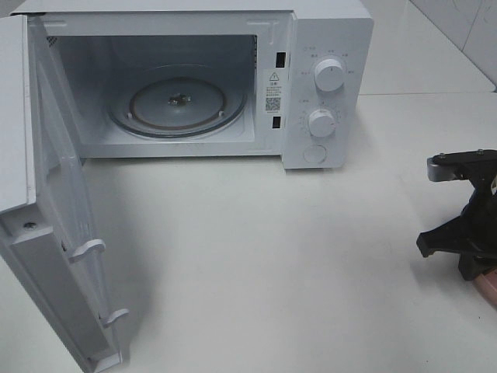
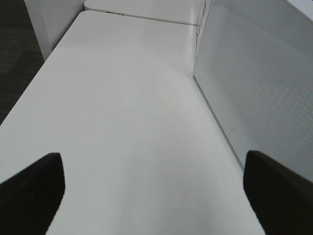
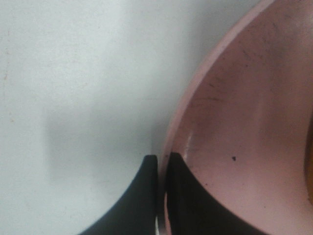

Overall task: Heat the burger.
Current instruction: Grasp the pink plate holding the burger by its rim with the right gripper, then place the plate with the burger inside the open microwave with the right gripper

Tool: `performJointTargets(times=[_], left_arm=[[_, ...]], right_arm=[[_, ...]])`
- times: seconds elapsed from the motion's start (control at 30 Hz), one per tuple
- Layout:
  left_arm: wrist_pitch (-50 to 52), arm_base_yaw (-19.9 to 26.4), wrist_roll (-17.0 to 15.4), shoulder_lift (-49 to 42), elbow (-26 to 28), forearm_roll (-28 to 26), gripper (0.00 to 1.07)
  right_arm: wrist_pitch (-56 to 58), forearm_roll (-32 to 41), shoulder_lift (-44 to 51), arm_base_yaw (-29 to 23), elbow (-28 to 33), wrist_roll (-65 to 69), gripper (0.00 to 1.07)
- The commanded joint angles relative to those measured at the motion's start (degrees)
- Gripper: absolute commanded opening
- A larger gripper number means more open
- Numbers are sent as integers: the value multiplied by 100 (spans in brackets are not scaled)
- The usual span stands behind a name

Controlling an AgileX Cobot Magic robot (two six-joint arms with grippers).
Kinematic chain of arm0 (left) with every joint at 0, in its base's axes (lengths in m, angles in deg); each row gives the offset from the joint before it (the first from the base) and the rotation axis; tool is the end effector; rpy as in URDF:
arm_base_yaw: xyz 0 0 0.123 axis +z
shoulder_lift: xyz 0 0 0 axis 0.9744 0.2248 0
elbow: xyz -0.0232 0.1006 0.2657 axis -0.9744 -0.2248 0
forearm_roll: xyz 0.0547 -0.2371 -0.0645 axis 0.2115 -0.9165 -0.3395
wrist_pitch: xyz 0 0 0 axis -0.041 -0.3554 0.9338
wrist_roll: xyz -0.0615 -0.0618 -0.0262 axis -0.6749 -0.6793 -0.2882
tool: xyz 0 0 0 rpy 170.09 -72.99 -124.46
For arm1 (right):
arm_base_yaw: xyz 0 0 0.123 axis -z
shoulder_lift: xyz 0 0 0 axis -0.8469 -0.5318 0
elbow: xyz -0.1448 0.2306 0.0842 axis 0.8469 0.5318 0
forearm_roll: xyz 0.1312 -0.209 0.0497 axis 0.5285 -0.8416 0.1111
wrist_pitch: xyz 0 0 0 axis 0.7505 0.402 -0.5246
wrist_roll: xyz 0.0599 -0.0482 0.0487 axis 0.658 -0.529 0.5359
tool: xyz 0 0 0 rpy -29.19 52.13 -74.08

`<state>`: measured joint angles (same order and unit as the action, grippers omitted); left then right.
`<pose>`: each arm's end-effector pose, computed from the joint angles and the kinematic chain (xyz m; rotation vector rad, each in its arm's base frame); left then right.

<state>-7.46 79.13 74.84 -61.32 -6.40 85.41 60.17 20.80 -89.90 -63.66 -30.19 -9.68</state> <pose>-0.0092 0.0029 0.2805 -0.1368 2.0386 0.0123 0.2638 0.0183 0.1178 -0.1866 2.9822 -0.1298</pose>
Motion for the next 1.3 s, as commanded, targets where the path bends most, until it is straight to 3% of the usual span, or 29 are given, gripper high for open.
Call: performJointTargets(times=[0.03, 0.4, 0.57, 0.63, 0.9, 1.3], left_arm=[[69, -6, 6, -103, -11, -17, 91], [69, -6, 6, -103, -11, -17, 91], [69, -6, 6, -103, -11, -17, 91], [69, -6, 6, -103, -11, -17, 91], [69, -6, 6, -103, -11, -17, 91], [69, -6, 6, -103, -11, -17, 91]], right_arm=[[11, -6, -40, 17, 29, 126, 0], [120, -510, 40, -120, 29, 653, 0], [315, -1020, 149, -378, 29, 1123, 0], [539, -1604, 172, -596, 29, 1684, 0], [900, -2292, 183, -1031, 29, 2298, 0], [1409, -2361, 550, -1473, 29, 2395, 0]])
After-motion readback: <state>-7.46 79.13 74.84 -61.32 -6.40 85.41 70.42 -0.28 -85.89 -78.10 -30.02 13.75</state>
